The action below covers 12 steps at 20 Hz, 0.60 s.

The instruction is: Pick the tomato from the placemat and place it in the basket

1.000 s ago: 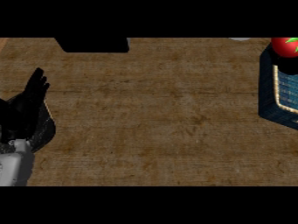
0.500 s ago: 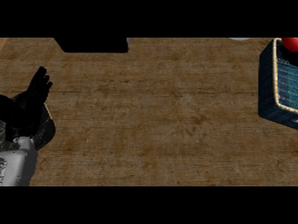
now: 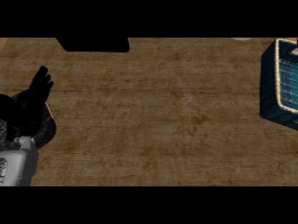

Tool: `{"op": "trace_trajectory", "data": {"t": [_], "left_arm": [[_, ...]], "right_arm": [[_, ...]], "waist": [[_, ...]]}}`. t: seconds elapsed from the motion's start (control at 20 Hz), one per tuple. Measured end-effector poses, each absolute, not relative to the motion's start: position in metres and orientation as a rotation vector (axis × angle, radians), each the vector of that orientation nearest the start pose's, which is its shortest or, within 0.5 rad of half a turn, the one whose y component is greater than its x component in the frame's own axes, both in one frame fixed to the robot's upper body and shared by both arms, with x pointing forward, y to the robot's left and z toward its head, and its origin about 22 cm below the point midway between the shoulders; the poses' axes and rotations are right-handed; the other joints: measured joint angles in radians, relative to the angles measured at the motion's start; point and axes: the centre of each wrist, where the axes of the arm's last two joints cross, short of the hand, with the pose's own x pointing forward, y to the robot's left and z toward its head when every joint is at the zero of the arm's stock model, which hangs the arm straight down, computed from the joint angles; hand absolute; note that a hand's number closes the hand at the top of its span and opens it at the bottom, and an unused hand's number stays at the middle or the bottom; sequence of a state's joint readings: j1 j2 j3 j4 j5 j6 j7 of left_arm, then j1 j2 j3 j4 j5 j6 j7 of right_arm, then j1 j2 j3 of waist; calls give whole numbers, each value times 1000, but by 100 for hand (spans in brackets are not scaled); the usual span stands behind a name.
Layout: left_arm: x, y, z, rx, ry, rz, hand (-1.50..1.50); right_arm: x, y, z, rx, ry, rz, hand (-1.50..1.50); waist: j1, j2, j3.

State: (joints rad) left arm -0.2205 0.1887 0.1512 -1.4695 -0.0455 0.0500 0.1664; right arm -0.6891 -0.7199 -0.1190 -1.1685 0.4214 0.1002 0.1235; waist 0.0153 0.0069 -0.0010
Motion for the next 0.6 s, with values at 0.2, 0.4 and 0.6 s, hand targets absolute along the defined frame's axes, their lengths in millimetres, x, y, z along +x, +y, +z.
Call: {"op": "trace_trajectory", "data": {"t": [0.2, 0.4, 0.6], "left_arm": [[295, 286, 49, 273, -1527, -43, 0], [292, 283, 46, 265, -1527, -44, 0], [289, 286, 42, 268, -1526, -43, 0]], "right_arm": [[366, -377, 220, -1211, -1583, 825, 150], [379, -377, 215, -1317, -1588, 907, 150], [395, -380, 214, -1350, -1583, 923, 150]], "waist": [[7, 2, 1], [7, 0, 1], [6, -1, 1]]}}
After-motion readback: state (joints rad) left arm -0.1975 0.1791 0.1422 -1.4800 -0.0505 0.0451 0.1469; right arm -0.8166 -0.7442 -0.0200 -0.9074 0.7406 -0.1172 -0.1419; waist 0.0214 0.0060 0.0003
